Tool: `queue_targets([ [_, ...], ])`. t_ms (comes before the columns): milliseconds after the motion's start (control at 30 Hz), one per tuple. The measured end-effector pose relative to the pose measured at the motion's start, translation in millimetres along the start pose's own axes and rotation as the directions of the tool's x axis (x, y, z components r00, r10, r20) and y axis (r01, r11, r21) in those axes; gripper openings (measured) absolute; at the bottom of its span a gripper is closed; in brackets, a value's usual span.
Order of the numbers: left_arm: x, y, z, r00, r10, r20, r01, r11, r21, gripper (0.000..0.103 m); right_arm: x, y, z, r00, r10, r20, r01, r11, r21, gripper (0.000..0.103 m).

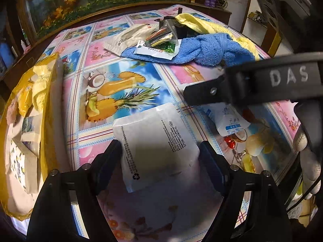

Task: Organize soft objects
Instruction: 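Grasp the plain white printed packet with the left gripper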

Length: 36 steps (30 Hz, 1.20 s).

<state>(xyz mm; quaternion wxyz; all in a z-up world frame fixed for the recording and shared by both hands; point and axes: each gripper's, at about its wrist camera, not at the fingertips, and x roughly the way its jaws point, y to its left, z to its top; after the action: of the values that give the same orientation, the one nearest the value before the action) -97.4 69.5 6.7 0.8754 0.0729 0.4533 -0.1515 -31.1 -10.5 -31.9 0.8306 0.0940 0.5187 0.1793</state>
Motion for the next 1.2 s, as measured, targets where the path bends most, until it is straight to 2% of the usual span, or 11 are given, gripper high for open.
queue_targets([
  [133, -2, 0, 3, 1.0, -0.024, 0.005, 0.023, 1.0, 0.016, 0.055, 2, 12, -9, 0.998, -0.066, -0.004, 0.065, 0.987, -0.15, 0.067],
  [233, -8, 6, 2, 0.998, -0.069, 0.011, 0.07, 0.997, -0.02, 0.043, -7, -2, -16, 1.0, -0.016, 0.005, 0.017, 0.99, -0.137, 0.035],
  [267, -11, 9, 1, 0.996, -0.085, 0.017, 0.085, 0.996, -0.037, 0.036, -10, -7, -16, 1.0, 0.015, 0.002, -0.014, 0.993, -0.12, 0.034],
  [333, -19, 13, 1, 0.994, -0.101, 0.035, 0.103, 0.993, -0.057, 0.003, -15, -10, -20, 1.0, 0.02, 0.017, -0.018, 0.994, -0.11, 0.032],
  [567, -36, 14, -5, 0.985, -0.156, 0.076, 0.161, 0.985, -0.065, 0.004, -21, -8, -25, 0.998, 0.046, 0.037, -0.042, 0.994, -0.102, 0.03],
  [633, -40, 11, -6, 0.982, -0.171, 0.079, 0.176, 0.983, -0.058, 0.014, -21, -9, -25, 0.998, 0.043, 0.046, -0.039, 0.995, -0.094, 0.03],
  [700, -42, 4, -5, 0.987, -0.136, 0.087, 0.14, 0.989, -0.038, 0.055, -23, -10, -27, 0.998, 0.043, 0.052, -0.038, 0.995, -0.09, 0.03],
  [767, -42, -2, -3, 0.991, -0.086, 0.098, 0.087, 0.996, -0.01, 0.069, -26, -15, -29, 0.997, 0.044, 0.059, -0.039, 0.996, -0.08, 0.03],
  [933, -7, -19, 4, 0.996, -0.09, -0.021, 0.091, 0.996, 0.014, 0.069, -27, -24, -33, 0.997, 0.06, 0.055, -0.057, 0.997, -0.051, 0.03],
  [1067, -1, -46, 1, 0.998, -0.068, 0.003, 0.067, 0.993, 0.099, 0.08, -29, -29, -34, 0.995, 0.077, 0.064, -0.075, 0.997, -0.034, 0.03],
  [1200, -5, -57, -2, 0.995, -0.099, 0.021, 0.095, 0.986, 0.138, 0.06, -31, -32, -36, 0.994, 0.081, 0.071, -0.079, 0.996, -0.03, 0.03],
])
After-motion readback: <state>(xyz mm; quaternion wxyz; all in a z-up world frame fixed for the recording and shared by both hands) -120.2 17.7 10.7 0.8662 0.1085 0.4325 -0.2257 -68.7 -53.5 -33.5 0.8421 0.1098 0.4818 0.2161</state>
